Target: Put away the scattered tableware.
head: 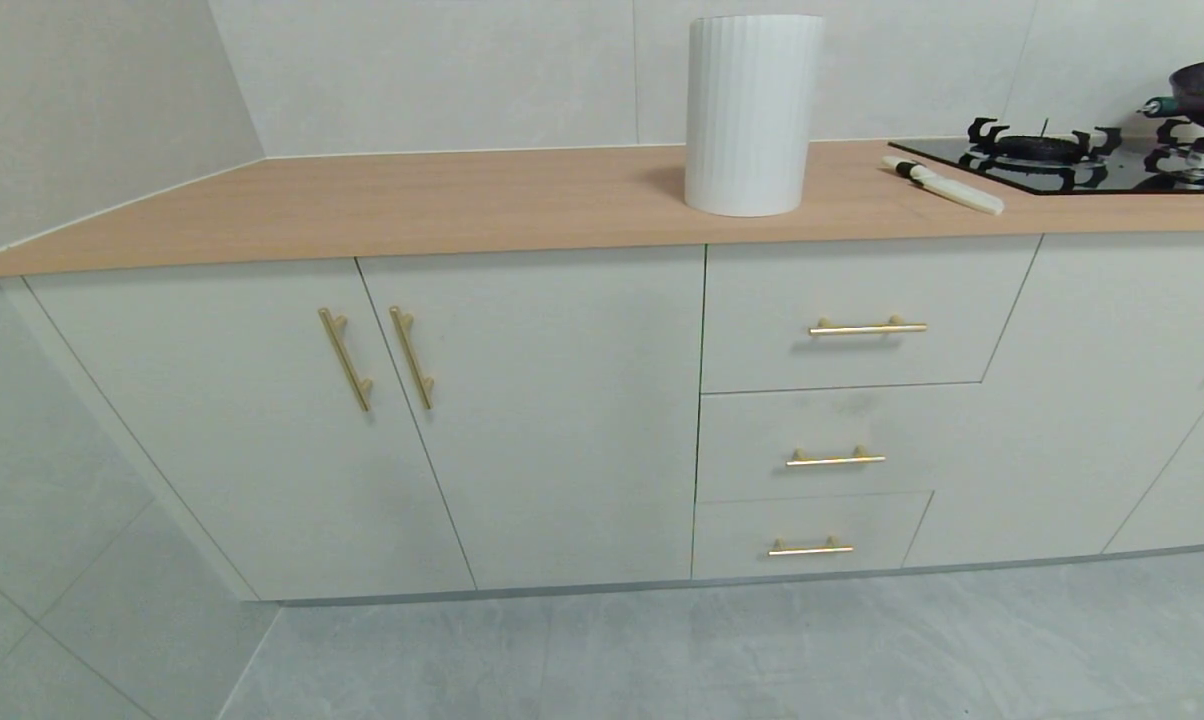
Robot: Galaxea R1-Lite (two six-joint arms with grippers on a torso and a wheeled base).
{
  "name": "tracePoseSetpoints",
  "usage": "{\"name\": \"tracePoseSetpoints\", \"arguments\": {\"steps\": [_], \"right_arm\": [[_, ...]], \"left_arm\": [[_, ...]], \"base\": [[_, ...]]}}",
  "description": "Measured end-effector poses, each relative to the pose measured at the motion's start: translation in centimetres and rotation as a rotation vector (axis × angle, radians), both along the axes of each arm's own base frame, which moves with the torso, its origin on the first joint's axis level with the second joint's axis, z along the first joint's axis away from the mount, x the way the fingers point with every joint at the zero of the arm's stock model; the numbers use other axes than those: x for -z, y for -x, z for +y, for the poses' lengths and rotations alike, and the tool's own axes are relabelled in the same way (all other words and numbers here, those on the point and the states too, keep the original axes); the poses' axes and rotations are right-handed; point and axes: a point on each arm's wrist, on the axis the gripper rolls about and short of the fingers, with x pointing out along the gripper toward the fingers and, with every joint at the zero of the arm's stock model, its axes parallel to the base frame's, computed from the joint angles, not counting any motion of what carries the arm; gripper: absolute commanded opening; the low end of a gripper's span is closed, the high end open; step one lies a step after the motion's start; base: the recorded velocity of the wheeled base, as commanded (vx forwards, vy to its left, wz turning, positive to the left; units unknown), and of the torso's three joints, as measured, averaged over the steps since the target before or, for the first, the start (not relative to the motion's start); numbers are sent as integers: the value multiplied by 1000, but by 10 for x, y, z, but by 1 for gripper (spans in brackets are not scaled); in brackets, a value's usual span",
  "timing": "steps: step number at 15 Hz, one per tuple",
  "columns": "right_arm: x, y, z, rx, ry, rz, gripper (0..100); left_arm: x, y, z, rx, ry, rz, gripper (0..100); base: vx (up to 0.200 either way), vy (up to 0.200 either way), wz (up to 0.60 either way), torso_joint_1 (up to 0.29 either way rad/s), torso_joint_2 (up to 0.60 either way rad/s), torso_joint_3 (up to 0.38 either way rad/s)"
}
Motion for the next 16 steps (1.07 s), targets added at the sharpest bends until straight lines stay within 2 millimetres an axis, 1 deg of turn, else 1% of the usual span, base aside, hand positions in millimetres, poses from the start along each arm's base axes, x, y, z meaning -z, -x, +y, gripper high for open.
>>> {"name": "tracePoseSetpoints", "arguments": {"steps": [3,5,6,16], "right_arm": [[22,-7,2,-73,-25,54,100],[33,-11,3,-155,-74,63,100],[40,-13,4,-168,-85,101,100],[42,-14,4,-174,-68,109,100]], "left_arm": [[0,0,0,1,0,0,100],[0,0,0,0,0,0,100],[0,0,0,0,0,0,100],[0,0,0,0,-12,1,100]], "base": [[0,0,0,0,0,0],[0,0,0,0,0,0],[0,0,0,0,0,0],[0,0,0,0,0,0]]}}
